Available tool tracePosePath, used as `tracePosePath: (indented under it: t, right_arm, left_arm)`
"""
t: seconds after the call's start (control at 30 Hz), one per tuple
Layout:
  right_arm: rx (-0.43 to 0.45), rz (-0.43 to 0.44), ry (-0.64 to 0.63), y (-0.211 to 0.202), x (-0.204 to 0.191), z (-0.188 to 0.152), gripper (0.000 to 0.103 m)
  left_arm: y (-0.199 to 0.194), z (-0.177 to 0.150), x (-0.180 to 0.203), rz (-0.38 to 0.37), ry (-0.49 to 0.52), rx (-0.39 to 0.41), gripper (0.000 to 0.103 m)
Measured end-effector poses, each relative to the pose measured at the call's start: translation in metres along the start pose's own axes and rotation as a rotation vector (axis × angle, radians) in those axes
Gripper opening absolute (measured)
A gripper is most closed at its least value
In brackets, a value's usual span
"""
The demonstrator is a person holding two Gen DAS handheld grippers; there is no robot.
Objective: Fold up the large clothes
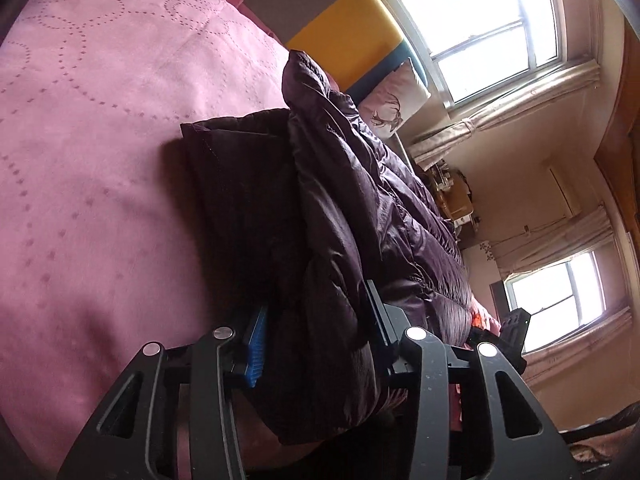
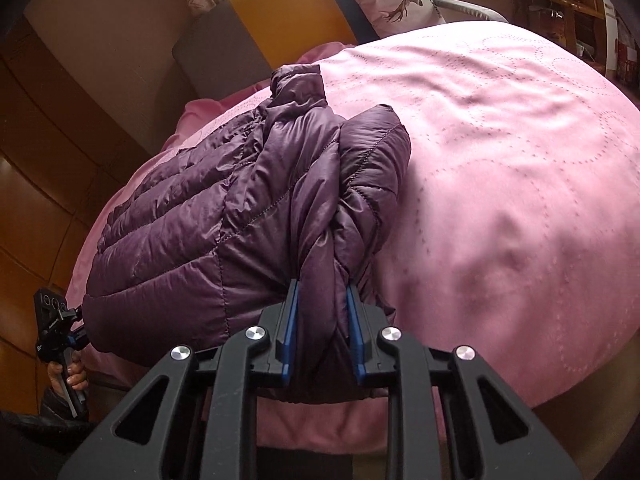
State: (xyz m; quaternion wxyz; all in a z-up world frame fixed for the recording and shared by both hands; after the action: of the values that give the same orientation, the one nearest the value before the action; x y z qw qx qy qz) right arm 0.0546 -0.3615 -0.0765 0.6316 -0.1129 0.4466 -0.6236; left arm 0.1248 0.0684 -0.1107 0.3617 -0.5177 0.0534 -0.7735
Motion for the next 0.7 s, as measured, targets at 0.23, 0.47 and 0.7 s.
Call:
tracePosePath:
  t: [0.23, 0.47, 0.7]
  right_arm:
    - [0.140, -0.072, -0.129, -0.032, -0.028, 0.031, 0.057]
    - [0.111, 0.073, -0.302, 0.048, -0.132, 0.077, 0.059]
    - [-0.065, -0.009, -0.422, 0.149, -0.153, 0.087, 0.058]
  left_arm:
    - [-0.032, 0.046, 0.039, 0.102, 0.160, 0.149, 0.074]
    - [0.038, 0.056, 0.111, 0.016, 0.411, 0.050, 0.074]
    - [0.126, 0.045, 0.111, 0.134, 0.506, -0.133, 0.074]
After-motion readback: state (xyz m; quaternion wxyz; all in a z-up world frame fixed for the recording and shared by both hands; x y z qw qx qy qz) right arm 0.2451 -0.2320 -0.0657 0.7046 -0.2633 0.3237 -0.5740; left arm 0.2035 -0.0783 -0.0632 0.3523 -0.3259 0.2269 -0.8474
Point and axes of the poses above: each gripper's, at about its wrist camera, not at the fingertips, and y roughly the way its jaws point, x to its right, z to its top, the point moved 5 cm from there along y, roughly the way its jaws point, and after that the axes turned 10 degrees about x, right-handed, at the moved point
